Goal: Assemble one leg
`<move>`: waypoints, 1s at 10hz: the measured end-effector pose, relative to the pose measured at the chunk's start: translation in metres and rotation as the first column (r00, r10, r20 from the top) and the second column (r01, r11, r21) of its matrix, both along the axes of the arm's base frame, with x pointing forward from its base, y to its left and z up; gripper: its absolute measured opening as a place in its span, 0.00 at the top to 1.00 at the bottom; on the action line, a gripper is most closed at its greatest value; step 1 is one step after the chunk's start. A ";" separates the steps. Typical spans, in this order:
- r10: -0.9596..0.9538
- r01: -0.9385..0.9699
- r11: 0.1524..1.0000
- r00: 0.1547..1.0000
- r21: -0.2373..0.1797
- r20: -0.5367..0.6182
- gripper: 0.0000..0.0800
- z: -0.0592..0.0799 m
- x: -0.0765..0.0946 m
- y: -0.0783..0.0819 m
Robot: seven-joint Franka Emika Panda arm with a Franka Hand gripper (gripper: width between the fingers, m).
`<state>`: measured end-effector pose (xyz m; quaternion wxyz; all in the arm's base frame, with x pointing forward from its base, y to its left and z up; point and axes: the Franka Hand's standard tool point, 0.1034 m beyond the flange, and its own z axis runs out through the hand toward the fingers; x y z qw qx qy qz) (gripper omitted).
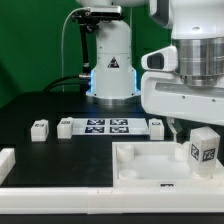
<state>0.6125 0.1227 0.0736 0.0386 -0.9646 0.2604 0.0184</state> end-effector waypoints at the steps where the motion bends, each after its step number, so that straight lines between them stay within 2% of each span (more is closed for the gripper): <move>1: 0.132 -0.132 0.991 0.991 0.002 0.010 0.19 0.001 0.001 0.001; 2: 0.207 -0.207 0.978 0.978 0.004 0.009 0.19 0.003 0.002 0.002; 3: 0.363 -0.363 0.932 0.932 0.000 0.005 0.19 0.003 0.002 0.002; 6: 0.647 -0.647 0.762 0.762 -0.007 0.017 0.19 0.005 0.004 0.004; 7: 0.757 -0.757 0.654 0.653 -0.016 0.022 0.19 0.005 0.004 0.003; 8: 0.786 -0.786 0.618 0.618 -0.017 0.024 0.19 0.004 0.004 0.002; 9: 0.781 -0.781 0.625 0.624 -0.016 0.023 0.32 0.004 0.004 0.002; 10: 0.781 -0.780 0.625 0.625 -0.016 0.023 0.49 0.004 0.004 0.002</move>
Offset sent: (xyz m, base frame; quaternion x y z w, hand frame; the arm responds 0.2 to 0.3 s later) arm 0.0060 0.0097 0.0030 -0.0213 -0.0177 -0.3256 0.9451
